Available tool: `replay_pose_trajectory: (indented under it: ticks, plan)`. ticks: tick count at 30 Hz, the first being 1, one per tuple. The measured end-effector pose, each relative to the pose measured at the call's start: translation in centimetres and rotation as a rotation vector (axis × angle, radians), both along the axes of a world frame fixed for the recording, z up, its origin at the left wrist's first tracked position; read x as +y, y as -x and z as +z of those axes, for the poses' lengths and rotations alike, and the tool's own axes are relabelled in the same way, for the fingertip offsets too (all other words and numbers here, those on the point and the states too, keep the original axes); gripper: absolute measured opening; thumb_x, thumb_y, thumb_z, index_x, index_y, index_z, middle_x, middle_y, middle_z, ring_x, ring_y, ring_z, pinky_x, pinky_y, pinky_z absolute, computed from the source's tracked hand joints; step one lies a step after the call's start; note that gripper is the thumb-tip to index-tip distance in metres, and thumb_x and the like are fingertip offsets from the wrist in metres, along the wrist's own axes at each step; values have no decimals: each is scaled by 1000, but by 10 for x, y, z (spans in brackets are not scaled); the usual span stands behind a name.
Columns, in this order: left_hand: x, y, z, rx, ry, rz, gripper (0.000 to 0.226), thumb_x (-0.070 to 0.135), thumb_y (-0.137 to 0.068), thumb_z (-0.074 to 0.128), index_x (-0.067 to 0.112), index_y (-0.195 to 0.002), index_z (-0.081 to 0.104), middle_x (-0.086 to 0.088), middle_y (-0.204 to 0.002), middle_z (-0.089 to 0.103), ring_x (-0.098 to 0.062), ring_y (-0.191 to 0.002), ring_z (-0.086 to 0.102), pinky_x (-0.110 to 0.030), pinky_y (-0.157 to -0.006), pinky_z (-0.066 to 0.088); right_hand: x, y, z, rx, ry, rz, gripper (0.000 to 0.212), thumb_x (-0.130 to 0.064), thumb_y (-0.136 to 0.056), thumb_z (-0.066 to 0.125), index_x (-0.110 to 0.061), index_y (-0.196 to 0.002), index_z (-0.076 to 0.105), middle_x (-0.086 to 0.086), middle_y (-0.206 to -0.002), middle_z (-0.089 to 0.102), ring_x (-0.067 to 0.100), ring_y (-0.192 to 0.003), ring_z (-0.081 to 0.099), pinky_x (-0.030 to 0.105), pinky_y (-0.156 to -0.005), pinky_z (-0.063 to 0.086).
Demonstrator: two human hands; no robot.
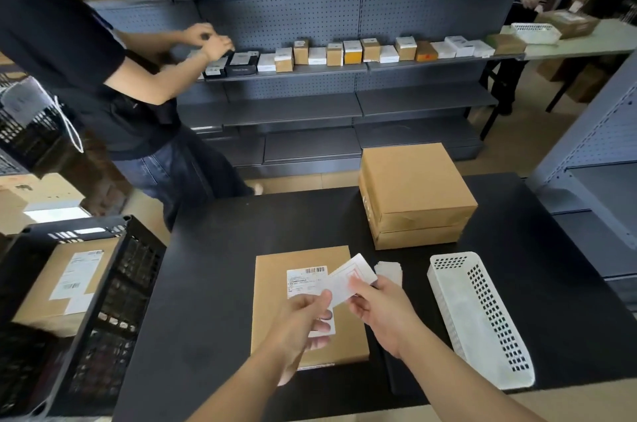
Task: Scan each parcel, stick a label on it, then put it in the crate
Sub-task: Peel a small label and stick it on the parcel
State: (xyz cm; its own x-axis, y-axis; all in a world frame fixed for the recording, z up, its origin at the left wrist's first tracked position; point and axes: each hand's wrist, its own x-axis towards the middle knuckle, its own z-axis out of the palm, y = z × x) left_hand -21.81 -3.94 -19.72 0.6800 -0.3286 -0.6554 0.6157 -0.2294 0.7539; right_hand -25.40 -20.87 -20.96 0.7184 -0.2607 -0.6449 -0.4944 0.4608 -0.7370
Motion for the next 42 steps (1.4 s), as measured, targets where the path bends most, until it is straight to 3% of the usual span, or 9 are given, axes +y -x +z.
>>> replay_pose_trajectory:
  ticks: [4,7,10,17,22,29,33,36,42]
  plan:
    - [-4,0,-12,-29,23,47,25,28,-97,67,4,-91,65,-4,-96,71,-20,-82,58,-28,-75,55,4,13,-8,39,30,29,20,-26,-94,74,-20,-113,69,0,-101,80,21,-97,77,40,-92,61]
    - [1,-1,-23,-105,-58,-4,26,25,-96,66,9,-77,58,-3,-77,63,-18,-74,53,-26,-71,51,0,21,-21,131,255,64,20,-38,-91,77,-26,-106,71,-4,-99,77,18,-94,75,40,-90,62]
    - [7,3,-39,-137,-166,-91,31,22,-95,66,13,-69,51,1,-64,52,-16,-64,48,-25,-64,46,-7,35,-36,159,382,65,13,-33,-91,77,-30,-102,72,-3,-99,74,18,-95,70,39,-89,62]
    - [12,18,-86,-104,-312,-93,28,22,-96,62,9,-73,58,1,-60,57,-14,-55,49,-28,-57,42,-11,57,-75,252,545,277,5,-28,-92,74,-25,-88,76,-4,-80,75,12,-84,69,29,-82,57]
    - [11,18,-103,-162,-357,-120,25,25,-95,63,11,-75,58,0,-65,56,-15,-61,50,-30,-62,43,-7,56,-94,247,588,272,9,-36,-94,71,-30,-100,71,-14,-98,71,3,-93,64,14,-73,45]
    - [14,18,-105,-204,-337,-192,31,28,-94,64,19,-68,49,8,-63,49,-15,-63,45,-31,-64,40,-1,53,-103,208,646,362,15,-33,-92,74,-28,-107,72,-14,-97,70,2,-91,64,9,-72,45]
    - [7,22,-97,-314,-323,-241,26,24,-97,62,19,-73,53,10,-66,51,-2,-61,43,-15,-62,37,2,49,-106,168,692,423,29,-23,-101,63,-25,-129,65,-9,-108,69,4,-96,63,4,-74,45]
    - [3,24,-91,-388,-312,-286,21,23,-97,60,16,-78,55,10,-71,54,2,-62,45,-12,-62,38,6,47,-106,168,803,533,37,-20,-105,52,-21,-141,59,-3,-128,64,6,-106,58,12,-89,42]
    - [7,27,-89,-404,-228,-323,21,16,-99,55,9,-80,50,9,-70,44,-2,-62,36,-15,-63,35,13,45,-108,154,839,623,27,-17,-104,49,-11,-125,66,2,-117,63,11,-95,58,20,-87,49]
